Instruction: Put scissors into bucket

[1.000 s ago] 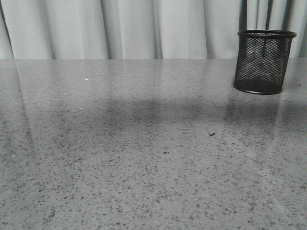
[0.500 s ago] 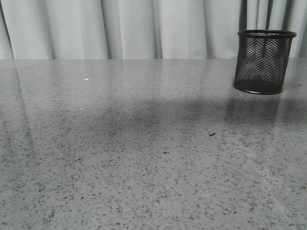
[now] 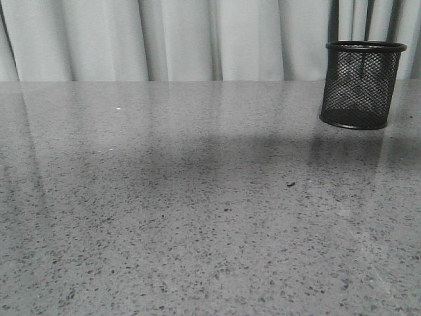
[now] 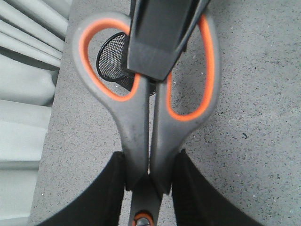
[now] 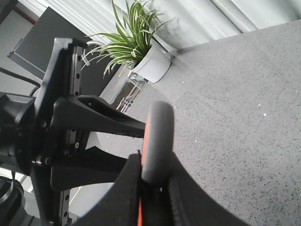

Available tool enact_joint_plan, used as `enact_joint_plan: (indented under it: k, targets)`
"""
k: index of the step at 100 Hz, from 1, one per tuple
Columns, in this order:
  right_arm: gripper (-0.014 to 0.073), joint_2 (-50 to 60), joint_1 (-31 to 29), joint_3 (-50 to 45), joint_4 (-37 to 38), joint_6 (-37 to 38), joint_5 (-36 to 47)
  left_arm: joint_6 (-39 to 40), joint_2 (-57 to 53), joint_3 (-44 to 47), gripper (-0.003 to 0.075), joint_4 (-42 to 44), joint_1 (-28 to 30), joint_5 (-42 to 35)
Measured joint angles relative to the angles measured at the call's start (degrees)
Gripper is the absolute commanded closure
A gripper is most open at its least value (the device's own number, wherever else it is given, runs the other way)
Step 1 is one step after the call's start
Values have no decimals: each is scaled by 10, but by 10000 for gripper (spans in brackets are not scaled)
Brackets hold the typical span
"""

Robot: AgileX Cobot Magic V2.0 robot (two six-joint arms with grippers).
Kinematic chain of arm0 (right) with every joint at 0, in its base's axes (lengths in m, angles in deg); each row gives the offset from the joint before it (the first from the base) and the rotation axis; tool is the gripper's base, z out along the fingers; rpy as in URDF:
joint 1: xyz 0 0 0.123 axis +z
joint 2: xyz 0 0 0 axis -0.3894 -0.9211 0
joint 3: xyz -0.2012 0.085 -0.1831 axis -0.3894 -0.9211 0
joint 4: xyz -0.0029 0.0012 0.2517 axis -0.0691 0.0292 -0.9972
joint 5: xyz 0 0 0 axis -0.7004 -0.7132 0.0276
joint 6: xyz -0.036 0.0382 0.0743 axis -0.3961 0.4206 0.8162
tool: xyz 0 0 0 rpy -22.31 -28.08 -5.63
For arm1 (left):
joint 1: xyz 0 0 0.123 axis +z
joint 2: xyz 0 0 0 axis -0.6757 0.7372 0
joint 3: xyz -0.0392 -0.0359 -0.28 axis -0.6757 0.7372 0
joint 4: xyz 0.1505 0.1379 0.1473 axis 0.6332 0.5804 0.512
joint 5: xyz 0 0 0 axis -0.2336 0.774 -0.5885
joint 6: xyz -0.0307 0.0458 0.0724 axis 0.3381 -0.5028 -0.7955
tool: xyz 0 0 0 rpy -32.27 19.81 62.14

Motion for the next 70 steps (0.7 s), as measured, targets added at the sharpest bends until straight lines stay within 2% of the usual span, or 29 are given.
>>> enact_joint_plan:
  k: [12, 19, 31, 43, 58, 70]
  targets:
    - [661, 0, 0, 0, 3, 0, 4, 0, 0, 0, 319, 3, 0, -3]
    - [661, -1, 0, 0, 11, 0, 6, 8, 0, 0, 267, 15, 0, -7]
    - [660, -1, 0, 0, 23, 0, 18, 50, 0, 0, 270, 55, 3, -7]
    - [660, -1, 0, 5, 52, 3, 41, 98, 0, 0, 270, 65, 39, -6]
    - [660, -1, 0, 48, 137, 40, 81, 155, -9, 0, 272, 68, 121, 16]
    - [660, -3, -7, 104, 226, 95, 100, 176, -26, 0, 304, 61, 196, 52]
